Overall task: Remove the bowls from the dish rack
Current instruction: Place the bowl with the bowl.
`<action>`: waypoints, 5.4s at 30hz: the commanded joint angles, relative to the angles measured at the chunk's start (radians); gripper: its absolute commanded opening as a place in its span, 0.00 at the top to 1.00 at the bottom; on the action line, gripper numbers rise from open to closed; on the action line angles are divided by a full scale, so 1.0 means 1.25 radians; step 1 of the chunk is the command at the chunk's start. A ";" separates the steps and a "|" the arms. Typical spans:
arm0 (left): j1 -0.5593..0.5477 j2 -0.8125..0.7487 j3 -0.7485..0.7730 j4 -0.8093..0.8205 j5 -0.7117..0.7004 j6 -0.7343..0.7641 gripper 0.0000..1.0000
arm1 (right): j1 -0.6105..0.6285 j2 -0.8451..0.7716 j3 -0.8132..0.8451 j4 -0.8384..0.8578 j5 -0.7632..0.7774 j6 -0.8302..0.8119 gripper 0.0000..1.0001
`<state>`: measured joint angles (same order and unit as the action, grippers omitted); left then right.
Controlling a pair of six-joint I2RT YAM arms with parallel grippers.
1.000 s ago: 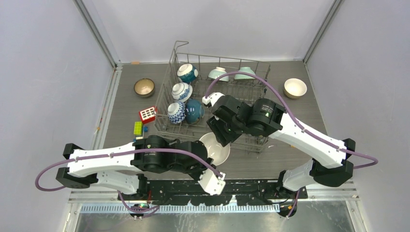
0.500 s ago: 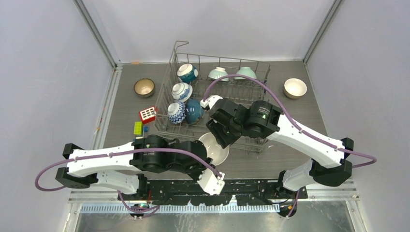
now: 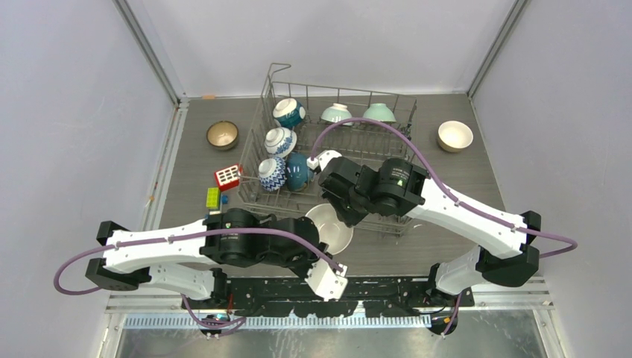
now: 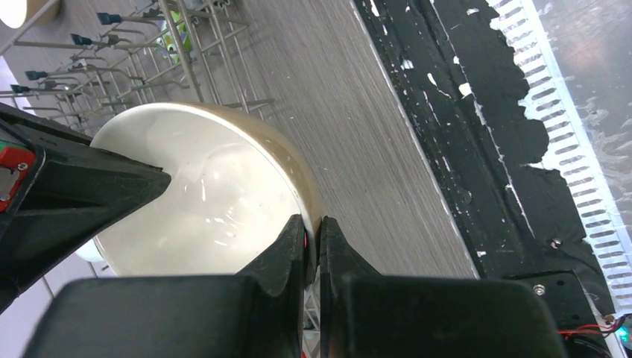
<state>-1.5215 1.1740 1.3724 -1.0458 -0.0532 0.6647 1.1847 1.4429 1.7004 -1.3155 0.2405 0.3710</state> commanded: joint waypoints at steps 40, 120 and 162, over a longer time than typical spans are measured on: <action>0.379 0.057 0.059 0.379 -0.279 -1.237 0.27 | -0.208 -0.250 -0.193 0.311 0.340 0.159 0.99; 0.382 0.232 0.201 0.182 -0.387 -1.301 1.00 | -0.263 -0.077 -0.120 0.228 0.151 0.070 0.66; 0.386 -0.135 -0.108 0.500 -0.321 -1.000 0.00 | -0.759 -0.116 0.068 0.243 0.219 0.148 0.99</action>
<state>-1.0405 1.0969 1.3708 -0.5903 -0.4530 -0.6712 0.3779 1.3396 1.6943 -1.1442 0.4648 0.4793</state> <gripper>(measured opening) 0.995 0.076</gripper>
